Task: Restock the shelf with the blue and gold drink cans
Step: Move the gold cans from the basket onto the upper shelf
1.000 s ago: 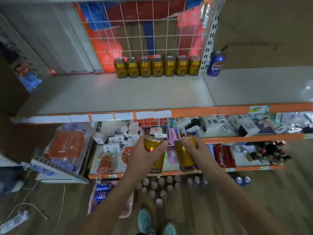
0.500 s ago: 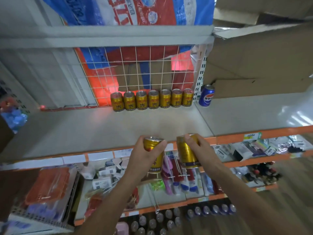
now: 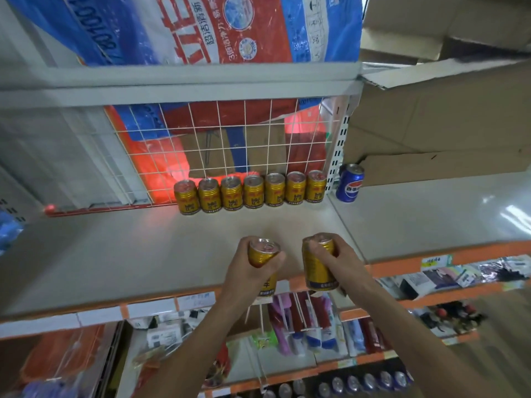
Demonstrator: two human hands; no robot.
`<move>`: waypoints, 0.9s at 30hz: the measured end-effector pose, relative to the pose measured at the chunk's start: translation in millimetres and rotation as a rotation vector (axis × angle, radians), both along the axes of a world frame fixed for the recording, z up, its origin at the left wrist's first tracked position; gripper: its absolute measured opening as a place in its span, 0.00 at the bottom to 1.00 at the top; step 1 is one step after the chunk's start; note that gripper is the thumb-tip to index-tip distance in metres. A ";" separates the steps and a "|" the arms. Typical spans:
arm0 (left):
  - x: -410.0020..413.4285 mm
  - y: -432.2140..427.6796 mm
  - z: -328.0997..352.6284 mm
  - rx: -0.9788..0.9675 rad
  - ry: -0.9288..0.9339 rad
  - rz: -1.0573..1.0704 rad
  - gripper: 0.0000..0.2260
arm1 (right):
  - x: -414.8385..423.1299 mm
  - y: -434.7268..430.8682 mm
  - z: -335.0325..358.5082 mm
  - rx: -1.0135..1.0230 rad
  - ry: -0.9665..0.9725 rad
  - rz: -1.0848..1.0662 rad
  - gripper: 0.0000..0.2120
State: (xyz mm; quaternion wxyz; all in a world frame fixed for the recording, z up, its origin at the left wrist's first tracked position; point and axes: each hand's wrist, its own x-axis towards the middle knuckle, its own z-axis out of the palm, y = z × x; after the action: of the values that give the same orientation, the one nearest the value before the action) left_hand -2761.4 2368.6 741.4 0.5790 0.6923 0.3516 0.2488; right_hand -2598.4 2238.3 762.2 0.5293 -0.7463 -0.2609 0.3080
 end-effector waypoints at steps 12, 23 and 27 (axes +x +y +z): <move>88.4 21.5 -24.4 0.109 -0.010 0.064 0.23 | 90.0 40.6 -39.7 0.078 0.016 0.183 0.25; 88.0 17.8 -44.4 0.061 0.061 -0.050 0.39 | 121.9 43.4 -60.0 0.036 -0.193 0.447 0.37; 78.1 21.4 -45.8 0.205 0.112 -0.155 0.41 | 128.4 35.6 -61.4 0.023 -0.407 0.524 0.45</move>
State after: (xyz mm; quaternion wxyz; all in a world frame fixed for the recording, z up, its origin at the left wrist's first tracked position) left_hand -2683.3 2389.9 695.6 0.5023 0.7856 0.3015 0.1990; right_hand -2470.0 2273.8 700.8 0.3777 -0.6940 -0.5478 0.2751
